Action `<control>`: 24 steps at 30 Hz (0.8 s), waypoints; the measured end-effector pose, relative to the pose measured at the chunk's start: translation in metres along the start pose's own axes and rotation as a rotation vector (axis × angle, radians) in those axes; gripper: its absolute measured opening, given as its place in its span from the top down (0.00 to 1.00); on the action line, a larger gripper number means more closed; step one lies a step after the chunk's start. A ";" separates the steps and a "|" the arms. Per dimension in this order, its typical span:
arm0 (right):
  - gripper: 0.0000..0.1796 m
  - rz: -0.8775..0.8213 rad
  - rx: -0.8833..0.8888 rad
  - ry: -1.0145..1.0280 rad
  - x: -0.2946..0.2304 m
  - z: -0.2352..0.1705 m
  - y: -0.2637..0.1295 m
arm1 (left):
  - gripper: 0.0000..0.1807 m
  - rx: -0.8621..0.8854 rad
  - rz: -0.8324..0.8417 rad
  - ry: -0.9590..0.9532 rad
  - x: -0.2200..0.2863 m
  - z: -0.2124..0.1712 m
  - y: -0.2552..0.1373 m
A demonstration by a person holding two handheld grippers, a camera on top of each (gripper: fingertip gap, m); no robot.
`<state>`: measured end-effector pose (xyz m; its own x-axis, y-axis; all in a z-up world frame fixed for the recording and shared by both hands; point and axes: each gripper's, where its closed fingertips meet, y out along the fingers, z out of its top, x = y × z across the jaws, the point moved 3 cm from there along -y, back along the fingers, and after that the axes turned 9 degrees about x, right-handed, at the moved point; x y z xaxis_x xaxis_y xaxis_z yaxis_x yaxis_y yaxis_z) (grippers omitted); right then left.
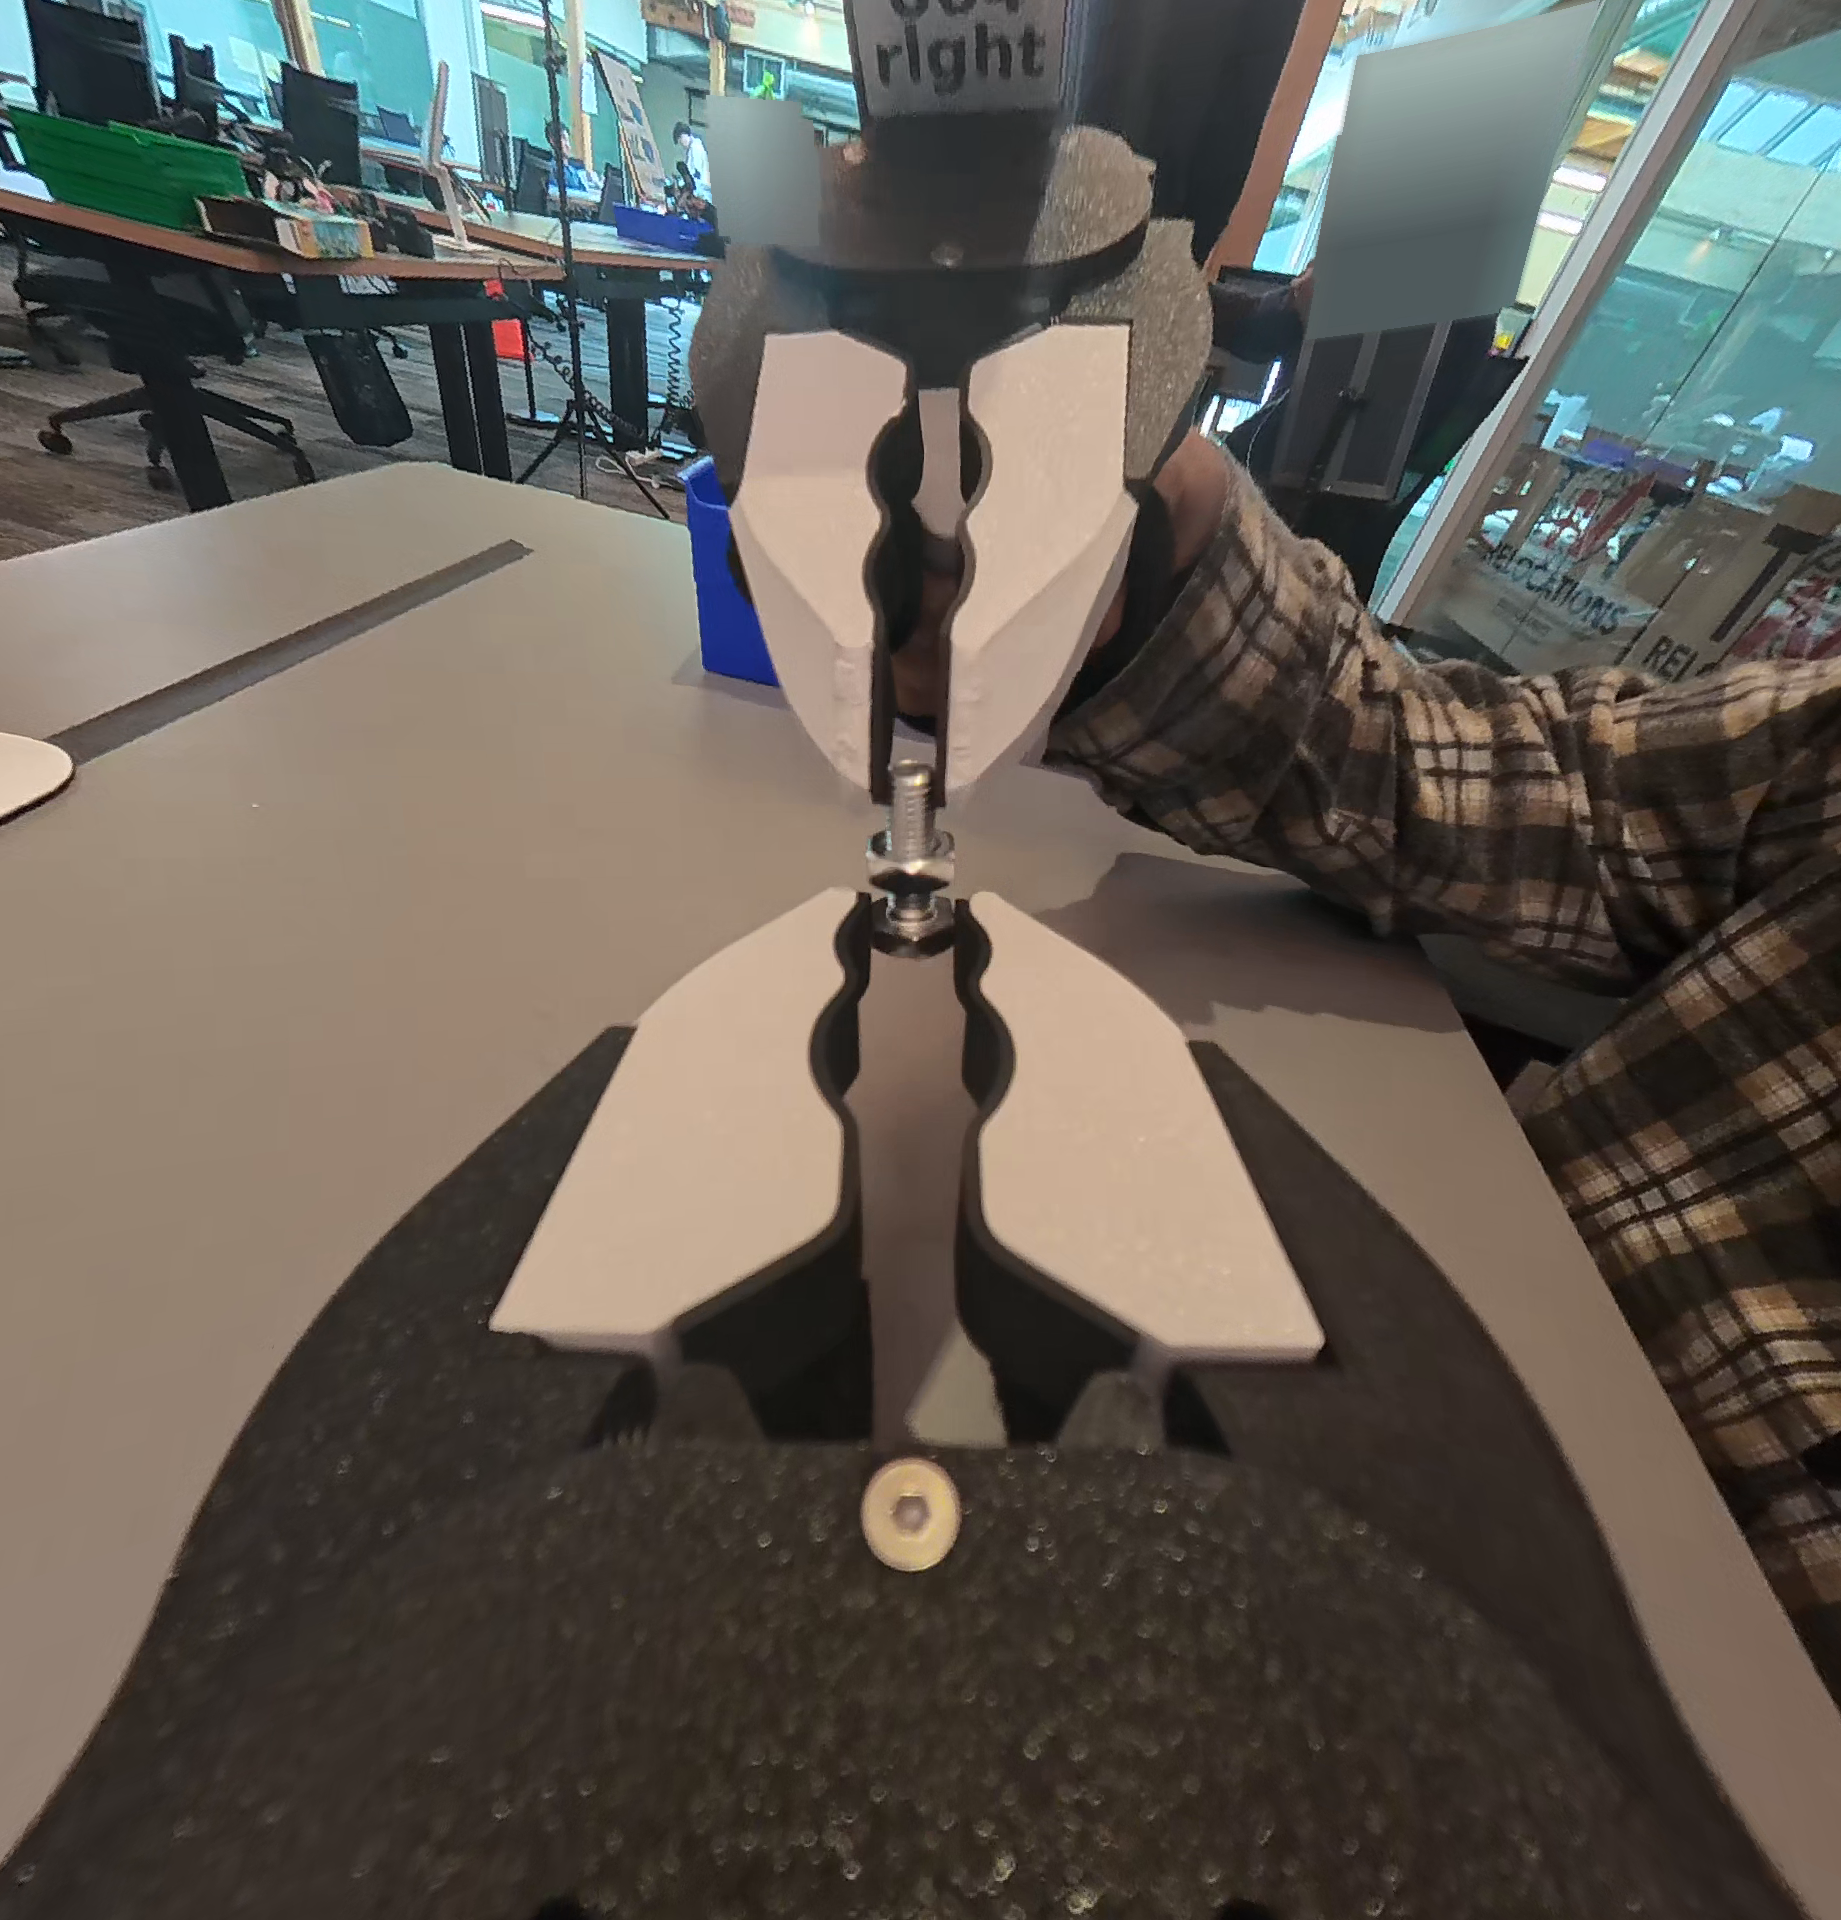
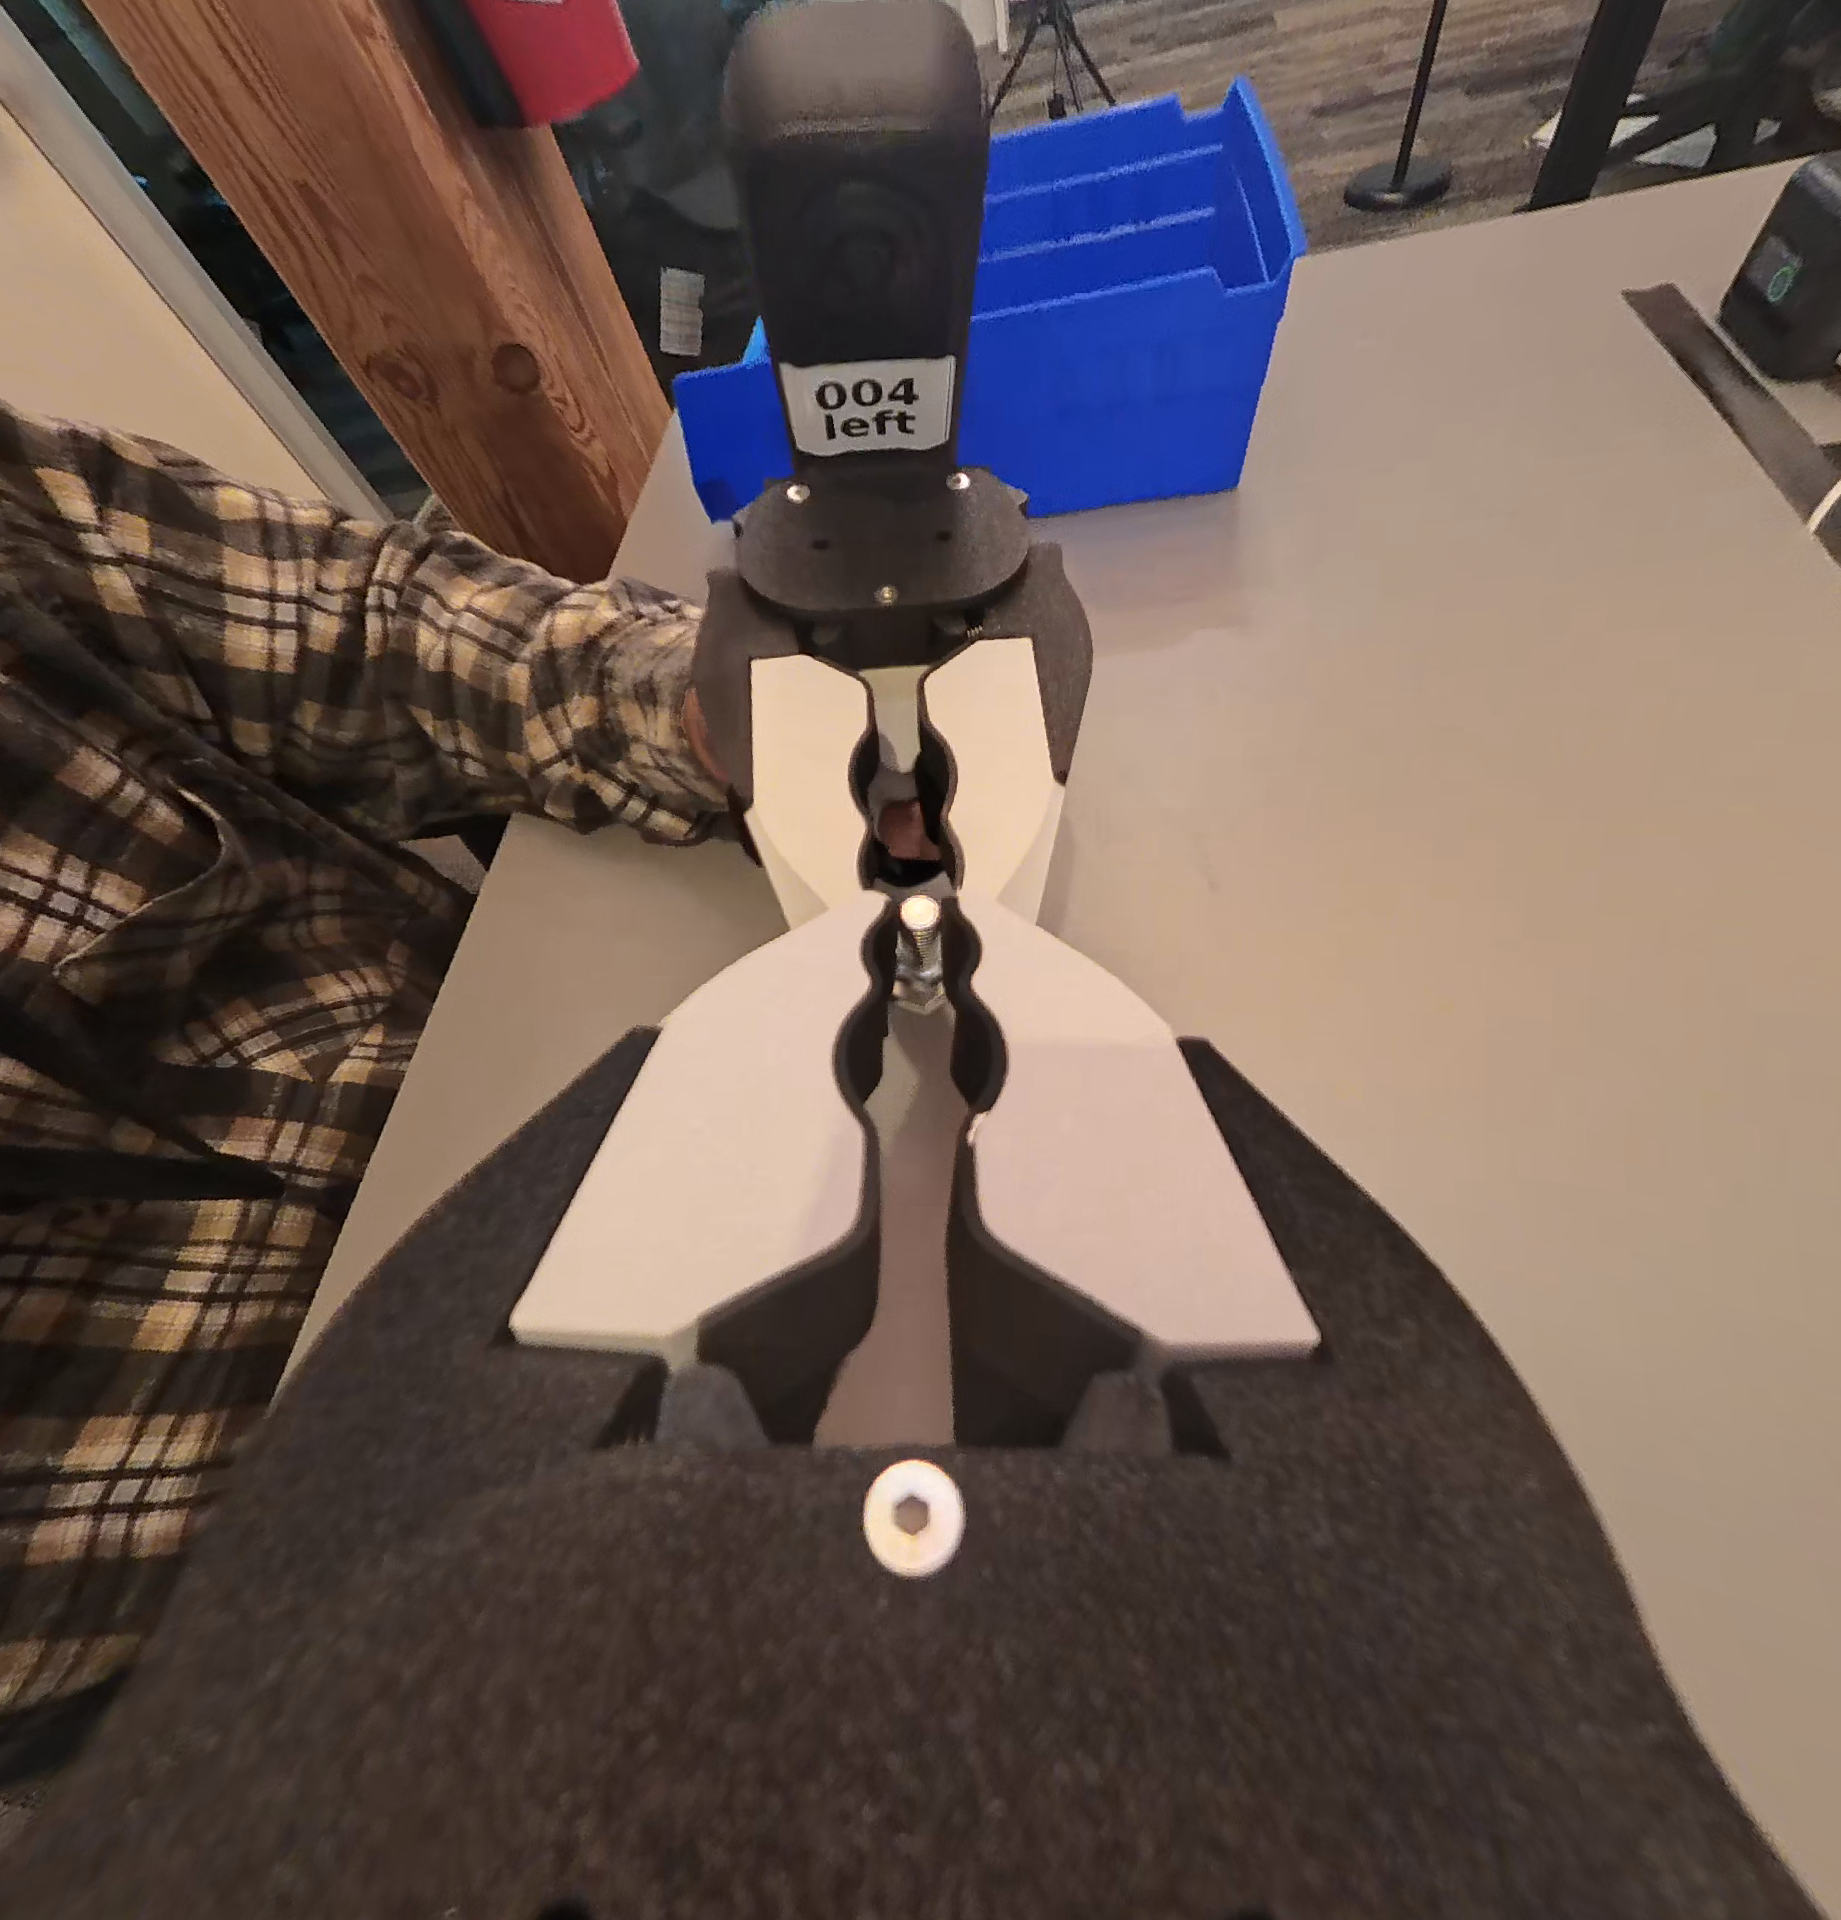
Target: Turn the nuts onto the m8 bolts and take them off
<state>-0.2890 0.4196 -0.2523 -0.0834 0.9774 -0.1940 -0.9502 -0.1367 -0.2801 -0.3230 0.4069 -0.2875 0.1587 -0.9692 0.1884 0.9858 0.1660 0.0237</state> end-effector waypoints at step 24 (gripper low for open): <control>0.63 -0.099 0.329 -0.073 0.019 0.029 -0.011 | 0.92 0.167 0.014 0.015 0.008 0.036 -0.014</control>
<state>-0.2888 0.4440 -0.2251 0.0039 0.9940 -0.1095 -0.9996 0.0068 0.0264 -0.3372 0.4037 -0.2509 0.1747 -0.9688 0.1757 0.9609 0.2067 0.1842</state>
